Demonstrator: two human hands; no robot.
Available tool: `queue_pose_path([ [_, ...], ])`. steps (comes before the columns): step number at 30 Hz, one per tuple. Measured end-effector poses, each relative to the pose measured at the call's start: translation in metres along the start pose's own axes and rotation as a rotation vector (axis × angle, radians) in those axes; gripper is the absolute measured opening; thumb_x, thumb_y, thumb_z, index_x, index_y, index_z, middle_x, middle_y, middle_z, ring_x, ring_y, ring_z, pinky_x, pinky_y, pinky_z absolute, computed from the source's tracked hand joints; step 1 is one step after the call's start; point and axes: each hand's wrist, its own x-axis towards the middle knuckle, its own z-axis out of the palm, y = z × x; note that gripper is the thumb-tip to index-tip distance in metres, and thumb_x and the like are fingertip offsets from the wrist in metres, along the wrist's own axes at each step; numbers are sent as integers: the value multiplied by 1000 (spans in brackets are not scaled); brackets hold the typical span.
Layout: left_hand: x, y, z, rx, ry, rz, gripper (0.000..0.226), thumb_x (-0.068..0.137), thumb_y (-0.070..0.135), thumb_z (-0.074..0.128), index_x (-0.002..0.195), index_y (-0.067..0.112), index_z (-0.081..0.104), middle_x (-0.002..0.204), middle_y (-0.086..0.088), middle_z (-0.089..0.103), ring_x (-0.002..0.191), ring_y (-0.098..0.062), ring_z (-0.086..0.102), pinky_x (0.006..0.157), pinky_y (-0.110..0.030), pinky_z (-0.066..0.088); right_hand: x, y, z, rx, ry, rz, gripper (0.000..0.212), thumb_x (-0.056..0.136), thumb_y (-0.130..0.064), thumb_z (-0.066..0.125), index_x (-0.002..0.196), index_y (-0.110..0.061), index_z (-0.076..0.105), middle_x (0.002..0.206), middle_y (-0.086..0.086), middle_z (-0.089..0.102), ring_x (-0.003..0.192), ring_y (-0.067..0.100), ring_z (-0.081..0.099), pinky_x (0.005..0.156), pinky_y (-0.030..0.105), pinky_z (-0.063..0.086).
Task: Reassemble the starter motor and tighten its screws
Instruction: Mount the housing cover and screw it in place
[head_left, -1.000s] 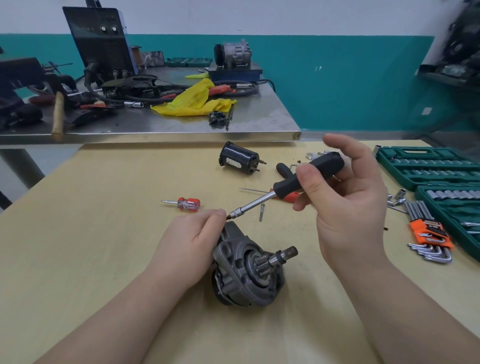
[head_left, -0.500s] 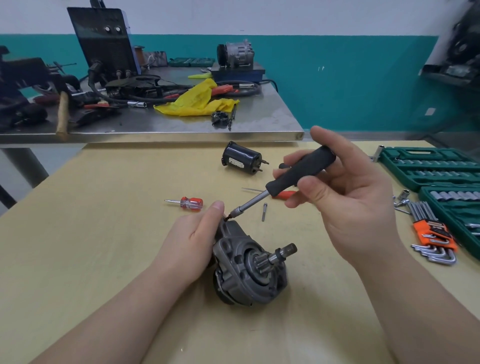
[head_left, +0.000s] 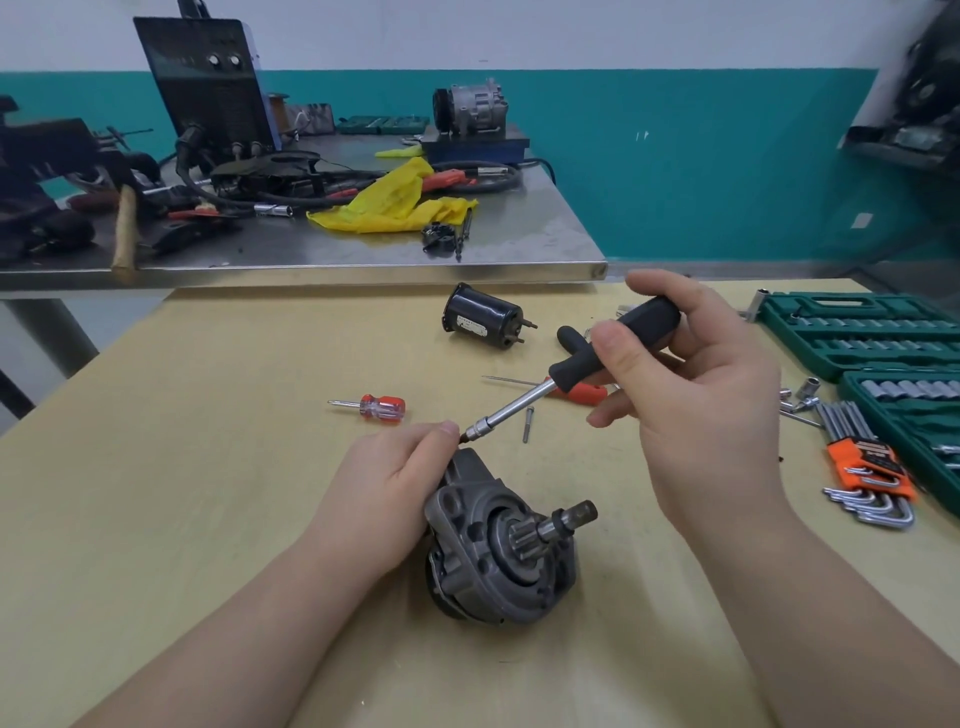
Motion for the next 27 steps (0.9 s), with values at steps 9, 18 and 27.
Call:
queue_pose_path([
  [9, 2, 0, -1, -34, -15, -48, 51, 92, 61, 42, 70, 16, 40, 61, 10, 40, 60, -11, 39, 64, -39, 32, 11, -3, -14, 271, -335, 48, 58, 91, -17, 70, 145, -37, 61, 127, 11, 73, 122, 39, 71, 84, 39, 63],
  [18, 0, 2, 1, -46, -6, -44, 47, 93, 59, 42, 64, 22, 40, 59, 13, 40, 59, -9, 38, 63, -40, 32, 7, -10, -6, 239, -276, -53, 53, 83, -11, 77, 132, -25, 63, 101, 13, 77, 98, 37, 77, 71, 36, 64],
  [27, 1, 3, 1, -58, 8, -45, 50, 91, 61, 42, 67, 17, 40, 61, 10, 41, 62, -13, 39, 65, -40, 32, -1, -10, 5, 5, -70, -73, 33, 94, -1, 74, 114, -21, 57, 84, -8, 65, 53, 27, 65, 55, 45, 60],
])
